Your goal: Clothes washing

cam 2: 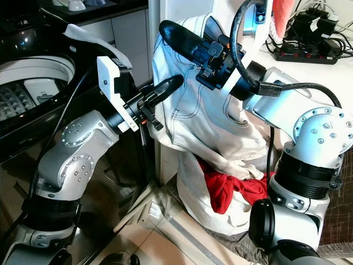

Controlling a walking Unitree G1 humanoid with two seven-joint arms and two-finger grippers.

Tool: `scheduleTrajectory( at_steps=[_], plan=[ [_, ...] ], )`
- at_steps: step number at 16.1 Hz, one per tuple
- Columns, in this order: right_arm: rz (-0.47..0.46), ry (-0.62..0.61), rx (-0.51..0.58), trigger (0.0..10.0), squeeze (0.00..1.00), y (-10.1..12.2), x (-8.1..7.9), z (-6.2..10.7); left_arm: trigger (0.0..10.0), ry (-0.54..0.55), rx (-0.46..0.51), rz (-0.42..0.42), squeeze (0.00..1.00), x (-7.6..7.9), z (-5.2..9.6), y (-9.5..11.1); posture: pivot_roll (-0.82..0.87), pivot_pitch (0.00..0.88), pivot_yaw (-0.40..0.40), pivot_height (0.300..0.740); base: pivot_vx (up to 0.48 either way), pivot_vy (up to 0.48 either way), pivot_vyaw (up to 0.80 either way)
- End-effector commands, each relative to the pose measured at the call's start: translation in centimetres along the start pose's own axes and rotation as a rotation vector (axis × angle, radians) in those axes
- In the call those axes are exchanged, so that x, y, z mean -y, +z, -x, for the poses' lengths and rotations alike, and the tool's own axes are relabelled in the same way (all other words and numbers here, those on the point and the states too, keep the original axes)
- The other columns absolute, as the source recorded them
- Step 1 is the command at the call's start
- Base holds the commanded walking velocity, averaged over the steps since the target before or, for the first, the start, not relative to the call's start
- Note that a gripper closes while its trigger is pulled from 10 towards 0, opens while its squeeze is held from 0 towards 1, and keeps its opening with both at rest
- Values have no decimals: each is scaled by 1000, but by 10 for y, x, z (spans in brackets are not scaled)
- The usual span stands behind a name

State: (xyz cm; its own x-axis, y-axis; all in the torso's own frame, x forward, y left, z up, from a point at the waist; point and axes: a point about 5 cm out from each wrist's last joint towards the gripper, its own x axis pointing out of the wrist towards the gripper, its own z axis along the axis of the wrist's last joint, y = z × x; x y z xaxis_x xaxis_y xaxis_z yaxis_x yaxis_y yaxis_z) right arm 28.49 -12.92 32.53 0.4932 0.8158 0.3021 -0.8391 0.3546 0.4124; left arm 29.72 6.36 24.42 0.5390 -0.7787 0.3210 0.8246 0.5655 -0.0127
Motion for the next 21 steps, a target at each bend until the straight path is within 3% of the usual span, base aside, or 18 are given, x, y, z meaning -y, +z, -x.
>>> scheduleTrajectory(
  at_steps=[1,2,4,5,6,7,8,9,11,12,13,14,15,16,17,18,19,21],
  plan=[
    [34,42,36,5216,369,7,-9,0,0,1,-27,2,0,0,0,-5,52,0,-2,740,0,0,0],
    [24,33,51,10000,1000,10,-7,2,0,45,-24,-9,0,-6,1,-4,53,0,-7,740,0,0,0],
    [9,41,75,10000,1000,13,-7,7,0,98,-22,-26,0,-14,3,-2,52,0,-1,740,0,0,0],
    [32,32,99,10000,1000,18,-8,17,0,121,-26,-52,0,-21,4,0,52,0,3,740,0,0,0],
    [114,-36,114,10000,1000,28,-6,27,0,137,-25,-68,0,-27,6,3,48,0,14,740,0,0,0],
    [173,-42,158,10000,0,45,-9,44,0,155,-25,-81,0,-34,7,7,42,0,26,740,0,0,0],
    [236,-33,142,10000,0,52,-15,56,0,160,-29,-92,0,-38,8,9,35,0,34,740,0,0,0],
    [316,-80,37,10000,0,44,-16,62,0,159,-33,-102,0,-41,9,10,26,0,42,740,0,0,0],
    [361,-149,-115,10000,0,26,-10,68,0,150,-44,-140,0,-45,8,14,21,0,48,740,0,0,0],
    [393,-183,-245,10000,0,8,-5,72,0,172,-61,-225,0,-60,6,25,19,0,49,740,0,0,0],
    [406,-185,-282,10000,0,1,-4,73,0,232,-89,-369,0,-81,4,45,27,0,45,740,0,0,0],
    [405,-184,-280,10000,0,0,-3,73,0,254,-99,-417,0,-88,4,52,27,0,45,740,0,0,0],
    [415,-180,-256,10000,0,3,-2,69,0,408,-100,-636,0,-119,4,95,38,0,38,740,0,0,0],
    [427,-183,-233,10000,0,6,0,66,0,641,-91,-929,0,-142,11,153,38,0,41,740,0,0,0],
    [430,-185,-227,10000,0,7,0,65,0,743,-78,-1051,0,-147,17,179,37,0,44,740,0,0,0],
    [439,-182,-217,10000,0,5,1,64,0,942,-102,-1348,0,-151,33,229,30,0,52,740,0,0,0],
    [444,-180,-212,10000,0,3,0,62,0,1079,-174,-1545,0,-153,48,254,28,0,55,740,0,0,0],
    [440,-173,-211,10000,0,-3,-1,60,0,1153,-314,-1568,0,-166,64,255,29,0,55,740,0,0,0]
  ],
)
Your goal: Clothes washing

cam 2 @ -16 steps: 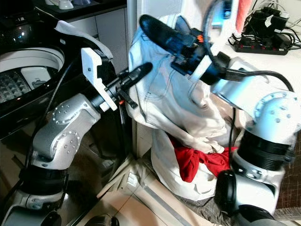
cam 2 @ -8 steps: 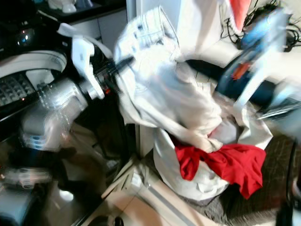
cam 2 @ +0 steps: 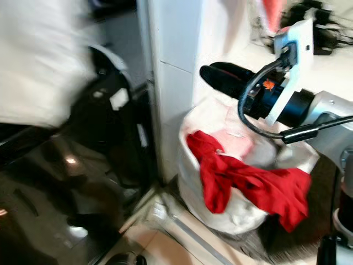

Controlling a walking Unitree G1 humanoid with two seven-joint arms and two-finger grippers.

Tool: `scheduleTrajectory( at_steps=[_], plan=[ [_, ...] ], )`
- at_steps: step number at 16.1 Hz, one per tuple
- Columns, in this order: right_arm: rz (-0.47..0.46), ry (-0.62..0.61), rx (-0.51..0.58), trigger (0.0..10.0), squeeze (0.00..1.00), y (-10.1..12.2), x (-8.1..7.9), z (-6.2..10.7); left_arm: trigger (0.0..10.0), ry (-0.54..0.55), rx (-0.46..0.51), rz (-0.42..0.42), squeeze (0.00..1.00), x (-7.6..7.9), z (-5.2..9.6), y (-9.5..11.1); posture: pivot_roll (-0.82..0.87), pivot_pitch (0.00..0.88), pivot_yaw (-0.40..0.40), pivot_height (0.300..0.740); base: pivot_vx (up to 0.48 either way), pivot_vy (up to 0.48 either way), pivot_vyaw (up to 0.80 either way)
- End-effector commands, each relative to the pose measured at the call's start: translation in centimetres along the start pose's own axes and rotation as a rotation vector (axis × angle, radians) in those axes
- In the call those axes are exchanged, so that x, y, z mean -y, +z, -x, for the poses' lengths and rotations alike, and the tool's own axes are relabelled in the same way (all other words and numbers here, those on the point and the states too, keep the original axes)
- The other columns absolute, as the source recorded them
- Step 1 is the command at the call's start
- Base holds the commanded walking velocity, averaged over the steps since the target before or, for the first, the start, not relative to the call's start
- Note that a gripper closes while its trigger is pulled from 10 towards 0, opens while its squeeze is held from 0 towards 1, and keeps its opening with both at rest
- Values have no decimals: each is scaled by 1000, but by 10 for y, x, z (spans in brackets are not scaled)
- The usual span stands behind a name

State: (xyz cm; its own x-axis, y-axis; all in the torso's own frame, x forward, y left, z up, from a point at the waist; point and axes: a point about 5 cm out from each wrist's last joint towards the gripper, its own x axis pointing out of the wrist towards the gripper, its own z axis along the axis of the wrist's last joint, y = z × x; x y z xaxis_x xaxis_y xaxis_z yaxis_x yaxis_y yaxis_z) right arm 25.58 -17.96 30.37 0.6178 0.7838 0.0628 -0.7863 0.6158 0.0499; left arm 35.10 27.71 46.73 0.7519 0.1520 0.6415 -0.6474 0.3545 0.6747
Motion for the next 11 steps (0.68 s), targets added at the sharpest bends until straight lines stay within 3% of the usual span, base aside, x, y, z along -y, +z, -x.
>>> scheduleTrajectory(
  at_steps=[1,2,3,4,5,7,9,10,11],
  plan=[
    [17,13,-4,10000,0,-2,-6,-3,0,-76,-74,-5,0,17,4,-14,29,0,54,740,0,0,0],
    [9,26,-11,10000,0,-7,-9,-7,0,-191,-192,82,0,43,12,-35,30,0,51,740,0,0,0],
    [7,32,-18,10000,0,-9,-10,-9,8314,-213,-238,144,0,53,16,-42,30,0,51,740,0,0,0],
    [5,42,-34,10000,0,-14,-12,-13,10000,-276,-321,218,0,74,23,-51,36,0,41,740,0,0,0],
    [2,47,-51,10000,0,-18,-14,-17,10000,-343,-372,309,0,93,31,-55,37,0,37,740,0,0,0],
    [-3,50,-66,10000,0,-23,-17,-21,10000,-428,-422,371,0,113,41,-57,38,0,36,740,0,0,0],
    [-14,59,-83,10000,0,-29,-22,-24,10000,-555,-524,436,0,151,67,-64,36,0,38,740,0,0,0],
    [-17,58,-86,10000,0,-30,-22,-24,10000,-595,-574,508,0,165,78,-66,37,0,39,740,0,0,0],
    [-19,57,-86,10000,0,-30,-22,-23,10000,-604,-595,547,0,170,82,-67,37,0,39,740,0,0,0]
  ],
)
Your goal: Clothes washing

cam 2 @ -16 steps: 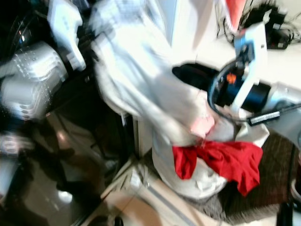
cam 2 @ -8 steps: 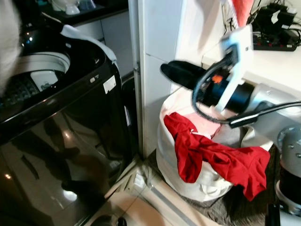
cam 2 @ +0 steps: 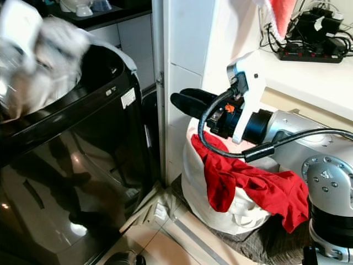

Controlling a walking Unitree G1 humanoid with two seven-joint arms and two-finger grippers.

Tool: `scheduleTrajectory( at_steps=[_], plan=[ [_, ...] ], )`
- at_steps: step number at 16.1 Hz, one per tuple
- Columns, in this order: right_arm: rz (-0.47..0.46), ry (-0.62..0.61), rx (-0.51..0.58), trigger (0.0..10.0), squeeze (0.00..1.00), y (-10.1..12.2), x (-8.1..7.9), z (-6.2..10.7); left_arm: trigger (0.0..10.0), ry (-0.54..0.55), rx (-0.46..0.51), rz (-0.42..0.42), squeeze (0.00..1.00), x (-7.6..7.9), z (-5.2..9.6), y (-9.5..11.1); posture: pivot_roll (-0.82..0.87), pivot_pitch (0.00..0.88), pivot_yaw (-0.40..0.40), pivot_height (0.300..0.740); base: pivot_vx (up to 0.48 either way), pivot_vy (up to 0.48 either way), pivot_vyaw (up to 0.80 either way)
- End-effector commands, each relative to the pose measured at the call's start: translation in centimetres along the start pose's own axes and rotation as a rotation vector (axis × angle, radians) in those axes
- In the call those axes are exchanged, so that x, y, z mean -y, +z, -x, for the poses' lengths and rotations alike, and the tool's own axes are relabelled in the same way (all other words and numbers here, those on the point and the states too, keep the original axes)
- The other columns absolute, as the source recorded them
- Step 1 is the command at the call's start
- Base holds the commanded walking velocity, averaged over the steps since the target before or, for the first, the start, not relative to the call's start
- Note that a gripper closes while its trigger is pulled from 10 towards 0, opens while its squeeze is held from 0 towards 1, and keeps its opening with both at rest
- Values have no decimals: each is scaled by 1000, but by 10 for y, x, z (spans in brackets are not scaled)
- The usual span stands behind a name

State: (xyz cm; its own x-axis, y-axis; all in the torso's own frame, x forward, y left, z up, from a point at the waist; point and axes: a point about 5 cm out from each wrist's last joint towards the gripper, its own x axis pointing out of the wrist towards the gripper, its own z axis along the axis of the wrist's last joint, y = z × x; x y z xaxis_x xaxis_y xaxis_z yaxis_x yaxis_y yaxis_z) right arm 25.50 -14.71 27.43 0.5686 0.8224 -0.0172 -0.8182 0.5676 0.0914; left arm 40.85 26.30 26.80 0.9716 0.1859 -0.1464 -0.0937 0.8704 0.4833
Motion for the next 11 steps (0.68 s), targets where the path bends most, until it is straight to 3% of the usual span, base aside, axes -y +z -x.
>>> scheduleTrajectory(
  at_steps=[1,2,4,6,9,11],
  plan=[
    [16,-1,-2,10000,0,0,-3,-1,10000,-30,-52,142,1000,8,-1,-15,37,0,37,740,0,0,0],
    [11,3,-4,10000,0,-1,-4,-2,10000,-21,-87,249,1000,15,-1,-30,38,0,39,740,0,0,0],
    [10,6,-13,10000,0,-5,-7,-3,10000,39,-130,380,1000,19,2,-56,29,0,47,740,0,0,0],
    [3,5,-11,10000,0,-5,-8,-2,10000,149,-135,453,1000,6,9,-74,33,0,43,740,0,0,0],
    [-4,3,-5,10000,0,-4,-7,-2,10000,178,-114,462,1000,-7,15,-76,39,0,37,740,0,0,0],
    [-9,-5,-7,10000,0,-4,-5,-2,10000,124,-76,434,1000,-11,25,-66,48,0,31,740,0,0,0]
  ],
)
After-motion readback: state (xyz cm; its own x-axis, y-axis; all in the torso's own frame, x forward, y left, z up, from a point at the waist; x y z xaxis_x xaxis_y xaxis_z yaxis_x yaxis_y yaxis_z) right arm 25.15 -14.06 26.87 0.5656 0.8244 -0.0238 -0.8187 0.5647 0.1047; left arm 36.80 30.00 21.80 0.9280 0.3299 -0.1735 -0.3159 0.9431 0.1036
